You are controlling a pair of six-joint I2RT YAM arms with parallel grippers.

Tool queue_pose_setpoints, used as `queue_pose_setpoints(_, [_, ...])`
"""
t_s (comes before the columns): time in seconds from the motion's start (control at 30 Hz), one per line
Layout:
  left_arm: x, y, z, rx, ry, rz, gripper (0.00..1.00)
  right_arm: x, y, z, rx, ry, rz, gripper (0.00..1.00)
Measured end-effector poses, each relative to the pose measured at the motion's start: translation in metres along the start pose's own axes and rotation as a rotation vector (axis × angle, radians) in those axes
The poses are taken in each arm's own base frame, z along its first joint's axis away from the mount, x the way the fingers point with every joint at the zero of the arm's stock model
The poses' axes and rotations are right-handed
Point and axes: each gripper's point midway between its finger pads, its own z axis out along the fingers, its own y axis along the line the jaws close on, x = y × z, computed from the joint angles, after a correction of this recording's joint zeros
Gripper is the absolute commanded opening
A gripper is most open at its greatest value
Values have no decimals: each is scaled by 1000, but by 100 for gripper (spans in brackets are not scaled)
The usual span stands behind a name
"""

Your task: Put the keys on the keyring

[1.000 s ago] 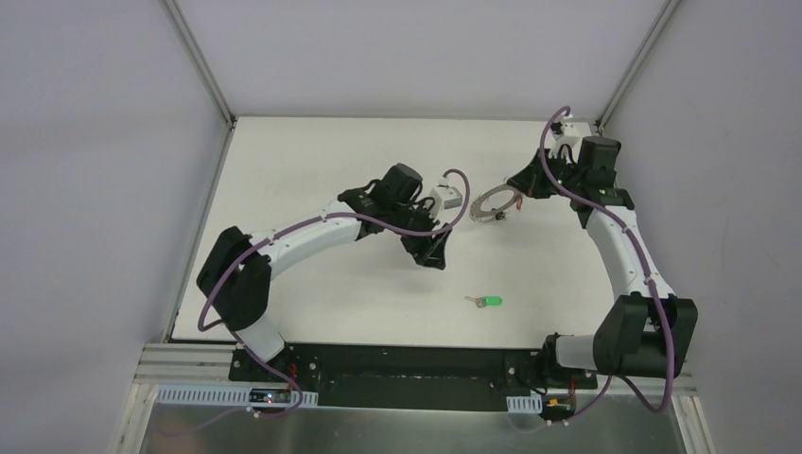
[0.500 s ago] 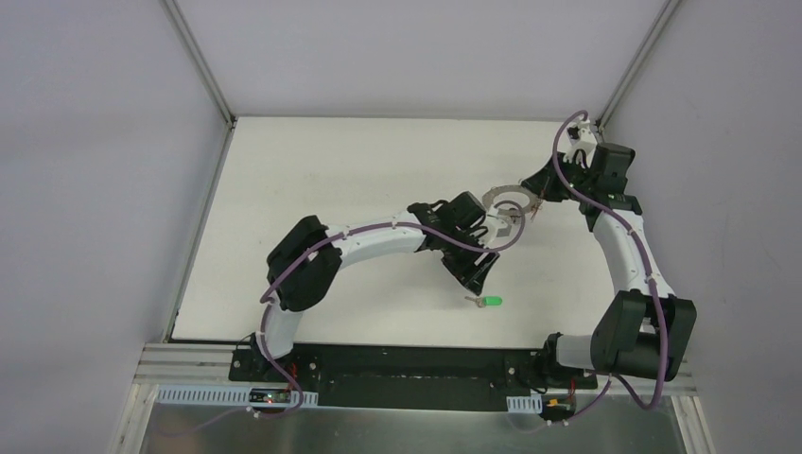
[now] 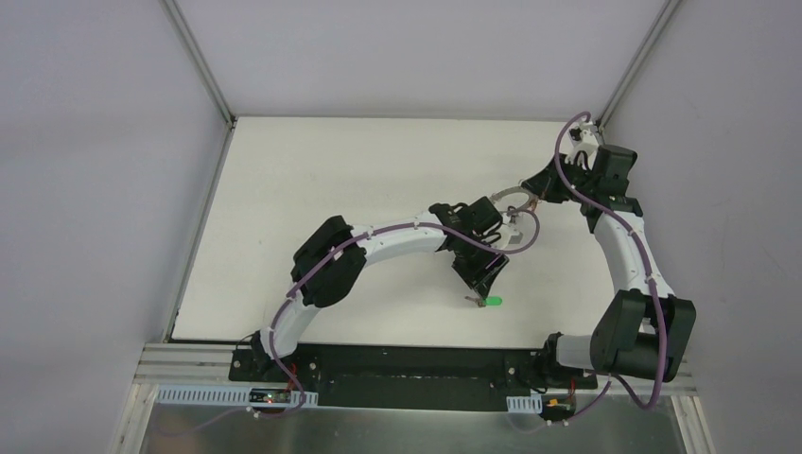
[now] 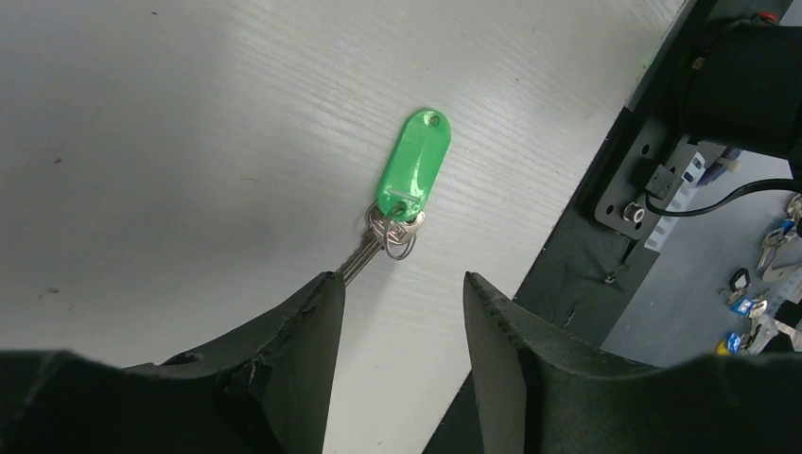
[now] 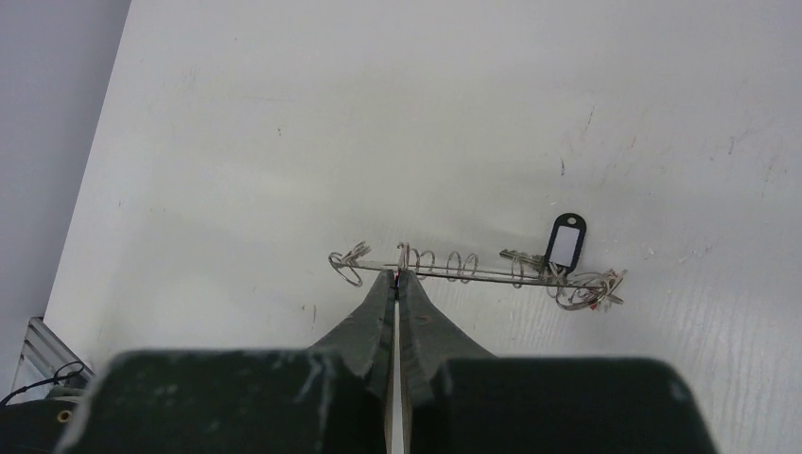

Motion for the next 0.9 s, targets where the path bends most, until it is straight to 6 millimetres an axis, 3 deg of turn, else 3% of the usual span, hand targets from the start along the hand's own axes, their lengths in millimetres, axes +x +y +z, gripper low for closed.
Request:
queue_pose_setpoints(0.33, [13,-2,18,0,67,-22,47,3,0,-1,-10,1,12,0])
queue_pose_setpoints(0.9, [12,-5,30,23,93,-30,38,2,2,-2,-24,-3,21,0])
